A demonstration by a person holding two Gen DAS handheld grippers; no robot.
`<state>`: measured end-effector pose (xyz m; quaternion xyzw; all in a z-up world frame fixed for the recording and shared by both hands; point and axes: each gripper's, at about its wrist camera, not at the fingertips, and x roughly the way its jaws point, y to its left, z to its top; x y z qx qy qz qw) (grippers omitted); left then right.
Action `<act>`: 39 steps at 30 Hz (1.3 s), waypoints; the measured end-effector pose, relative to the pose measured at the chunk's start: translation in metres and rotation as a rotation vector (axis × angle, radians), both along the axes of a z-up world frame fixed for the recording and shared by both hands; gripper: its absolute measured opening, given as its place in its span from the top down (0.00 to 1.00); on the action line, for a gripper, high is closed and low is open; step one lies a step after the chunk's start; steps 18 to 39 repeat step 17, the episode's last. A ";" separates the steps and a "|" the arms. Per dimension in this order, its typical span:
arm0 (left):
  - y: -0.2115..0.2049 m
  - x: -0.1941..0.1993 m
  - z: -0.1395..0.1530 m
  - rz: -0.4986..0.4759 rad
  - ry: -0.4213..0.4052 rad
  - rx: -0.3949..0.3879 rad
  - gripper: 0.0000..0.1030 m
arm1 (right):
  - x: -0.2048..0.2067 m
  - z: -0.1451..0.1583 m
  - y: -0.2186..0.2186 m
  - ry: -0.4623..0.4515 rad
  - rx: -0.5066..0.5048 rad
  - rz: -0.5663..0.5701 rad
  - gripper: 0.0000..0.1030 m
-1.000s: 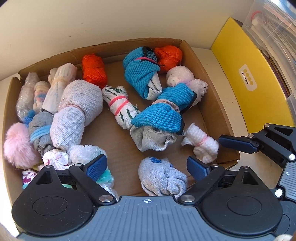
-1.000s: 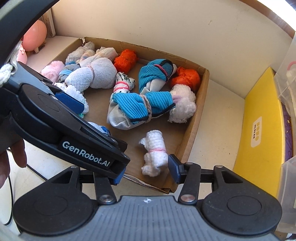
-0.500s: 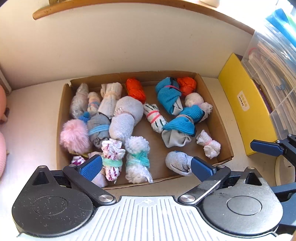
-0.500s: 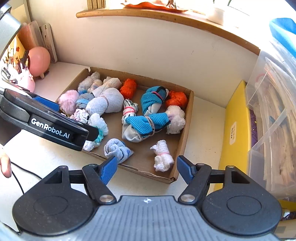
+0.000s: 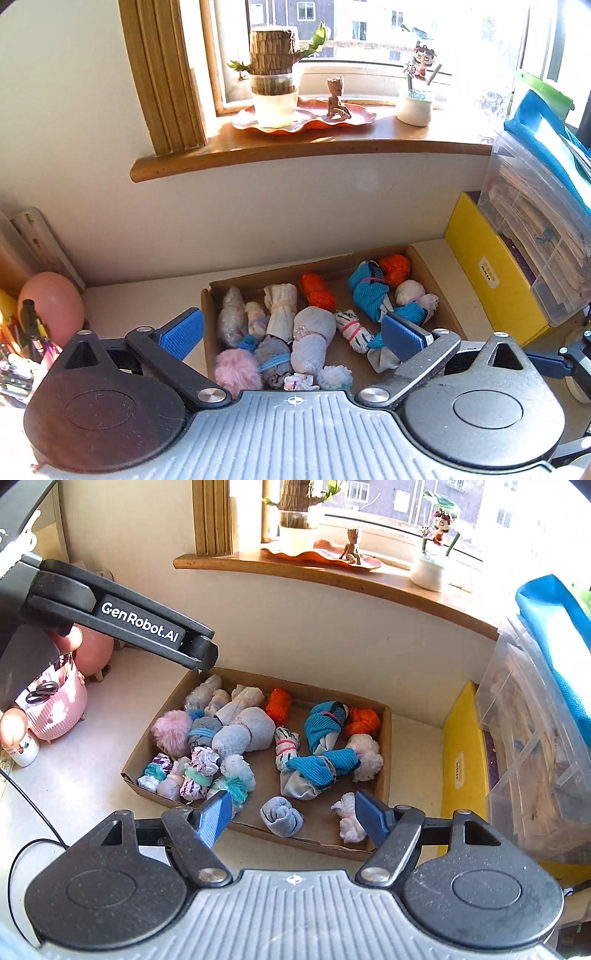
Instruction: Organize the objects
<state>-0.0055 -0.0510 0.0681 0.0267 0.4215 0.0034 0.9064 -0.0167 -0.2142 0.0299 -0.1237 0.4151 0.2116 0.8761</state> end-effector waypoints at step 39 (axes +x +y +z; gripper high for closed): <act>-0.006 -0.007 0.027 -0.108 -0.062 -0.006 0.01 | -0.028 0.010 0.020 -0.031 -0.010 -0.013 0.26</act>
